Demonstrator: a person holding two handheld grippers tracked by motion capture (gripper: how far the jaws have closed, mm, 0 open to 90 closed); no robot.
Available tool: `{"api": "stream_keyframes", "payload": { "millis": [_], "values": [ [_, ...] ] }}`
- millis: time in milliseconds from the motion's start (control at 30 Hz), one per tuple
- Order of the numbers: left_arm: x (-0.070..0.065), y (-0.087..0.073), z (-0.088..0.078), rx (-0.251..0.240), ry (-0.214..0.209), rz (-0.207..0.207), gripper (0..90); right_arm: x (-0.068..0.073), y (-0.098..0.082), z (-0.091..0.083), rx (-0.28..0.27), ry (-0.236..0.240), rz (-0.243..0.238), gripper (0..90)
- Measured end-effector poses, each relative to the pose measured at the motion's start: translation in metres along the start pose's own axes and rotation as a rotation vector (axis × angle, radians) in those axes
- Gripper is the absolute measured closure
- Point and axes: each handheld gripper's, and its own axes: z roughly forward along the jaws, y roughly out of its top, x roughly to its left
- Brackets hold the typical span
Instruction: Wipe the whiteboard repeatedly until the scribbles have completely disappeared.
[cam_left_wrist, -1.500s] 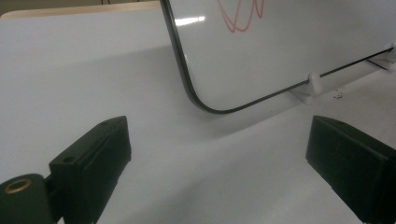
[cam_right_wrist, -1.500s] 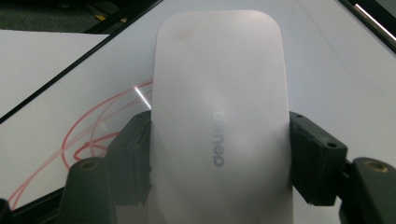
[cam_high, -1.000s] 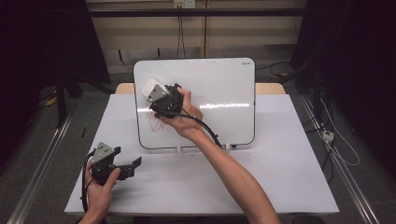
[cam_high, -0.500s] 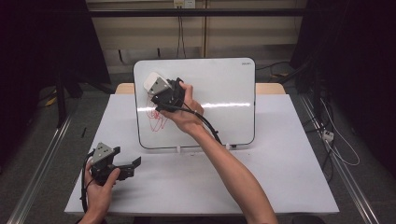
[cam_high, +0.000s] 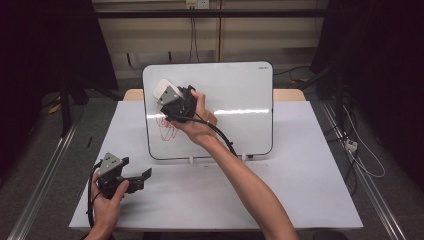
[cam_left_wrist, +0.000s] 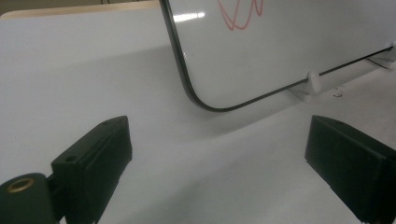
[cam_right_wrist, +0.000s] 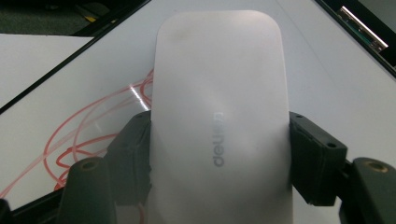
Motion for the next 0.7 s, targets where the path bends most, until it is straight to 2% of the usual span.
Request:
{"api": "stream_keyframes", "payload": {
  "millis": [133,200,567,700],
  "values": [
    [0.000,0.000,0.000,0.004,0.001,0.001,7.2,0.006,-0.003,-0.001,0.007,0.013,-0.022,31.6],
    [0.000,0.000,0.001,0.002,-0.001,0.004,7.2,0.009,-0.004,-0.001,0.007,0.014,-0.014,31.6],
    [-0.001,0.000,0.001,0.007,-0.002,0.006,7.2,0.026,-0.011,-0.003,0.010,0.037,-0.037,31.6],
    [-0.001,0.001,0.002,0.008,-0.002,0.007,7.2,0.035,-0.014,-0.004,0.011,0.048,-0.060,31.7]
  ]
}}
